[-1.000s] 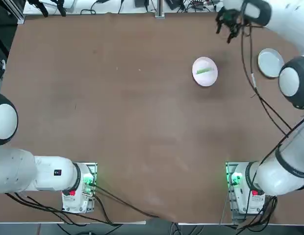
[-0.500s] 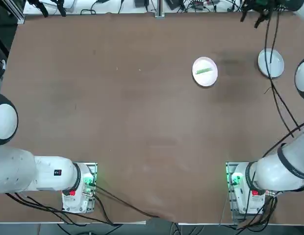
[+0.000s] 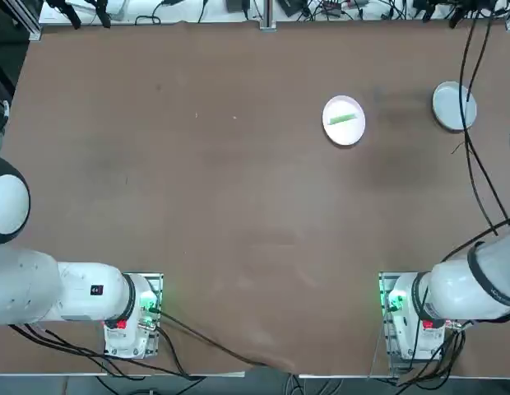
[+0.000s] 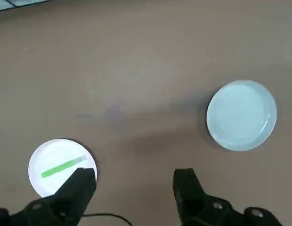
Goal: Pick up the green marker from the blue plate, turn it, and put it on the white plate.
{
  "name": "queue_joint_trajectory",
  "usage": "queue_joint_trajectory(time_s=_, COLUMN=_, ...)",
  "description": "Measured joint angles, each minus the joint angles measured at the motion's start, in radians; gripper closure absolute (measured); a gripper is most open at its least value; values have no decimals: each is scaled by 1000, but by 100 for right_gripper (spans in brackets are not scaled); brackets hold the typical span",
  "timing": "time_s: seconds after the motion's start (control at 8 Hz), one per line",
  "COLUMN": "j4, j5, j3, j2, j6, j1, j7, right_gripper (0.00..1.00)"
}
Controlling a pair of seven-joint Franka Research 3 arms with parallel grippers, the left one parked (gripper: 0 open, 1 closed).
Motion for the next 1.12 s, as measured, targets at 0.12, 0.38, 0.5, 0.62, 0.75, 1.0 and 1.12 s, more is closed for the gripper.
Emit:
queue_joint_trajectory(time_s=0.12, j4=0, j5=0, j3=0, j2=-22, j6=-2, j1=0, j7=-24, right_gripper=0)
queue_joint_trajectory(time_s=0.38, j4=-2, j5=-2, j3=10, j2=-81, j6=-56, j1=1, j7=-37, right_gripper=0)
queue_joint_trajectory(time_s=0.5, j4=-16, j5=-4, j3=14, j2=-127, j6=-110, j1=1, j7=-59, right_gripper=0)
queue_joint_trajectory(time_s=0.62, j4=-52, j5=-4, j3=14, j2=-185, j6=-145, j1=1, j7=-98, right_gripper=0)
queue_joint_trajectory(time_s=0.75, j4=-99, j5=-4, j3=15, j2=-242, j6=-158, j1=1, j7=-128, right_gripper=0)
queue_joint_trajectory(time_s=1.0, j4=-164, j5=-4, j3=32, j2=-319, j6=-204, j1=1, j7=-175, right_gripper=0)
queue_joint_trajectory(time_s=1.12, j4=-169, j5=-4, j3=43, j2=-336, j6=-233, j1=2, j7=-184, right_gripper=0)
